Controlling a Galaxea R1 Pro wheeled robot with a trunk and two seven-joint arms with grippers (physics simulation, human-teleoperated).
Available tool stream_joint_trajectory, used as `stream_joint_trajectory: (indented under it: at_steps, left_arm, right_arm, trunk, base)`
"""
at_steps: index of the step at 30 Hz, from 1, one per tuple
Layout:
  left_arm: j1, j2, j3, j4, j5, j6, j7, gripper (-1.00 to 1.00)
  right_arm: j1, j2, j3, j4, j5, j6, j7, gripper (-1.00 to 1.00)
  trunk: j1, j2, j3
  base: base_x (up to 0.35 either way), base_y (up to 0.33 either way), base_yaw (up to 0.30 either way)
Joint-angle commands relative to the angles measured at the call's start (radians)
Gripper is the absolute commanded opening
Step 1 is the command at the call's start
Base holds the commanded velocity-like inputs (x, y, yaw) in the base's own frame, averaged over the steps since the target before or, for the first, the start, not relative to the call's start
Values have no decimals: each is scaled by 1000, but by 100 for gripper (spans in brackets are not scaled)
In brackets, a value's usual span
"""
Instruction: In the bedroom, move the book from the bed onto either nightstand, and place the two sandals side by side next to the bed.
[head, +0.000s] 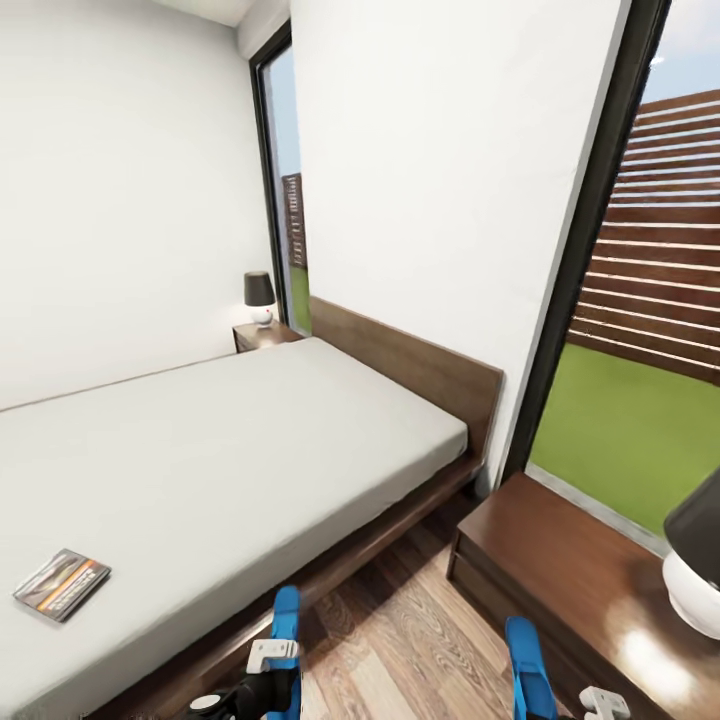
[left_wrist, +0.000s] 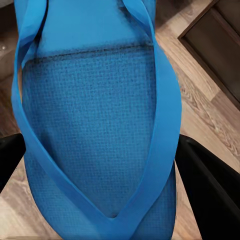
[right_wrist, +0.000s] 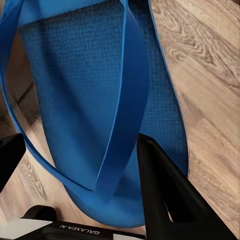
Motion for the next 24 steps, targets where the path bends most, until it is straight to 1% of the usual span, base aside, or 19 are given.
stream_joint_trajectory:
  at_steps: [1,24]
  left_arm:
    - [-1,0,0,1,7,-2,-3,-100]
    - [-1,0,0,2,7,-2,-4,-100]
  right_arm:
    - [0,0,-6,-1,-2,7,5,-100]
    - [0,0,-6,-1,-2,7,5,-100]
  trunk:
    - [0,-1,-1]
    - [0,-1,-1]
  base:
    - [0,0,292]
    - [0,0,292]
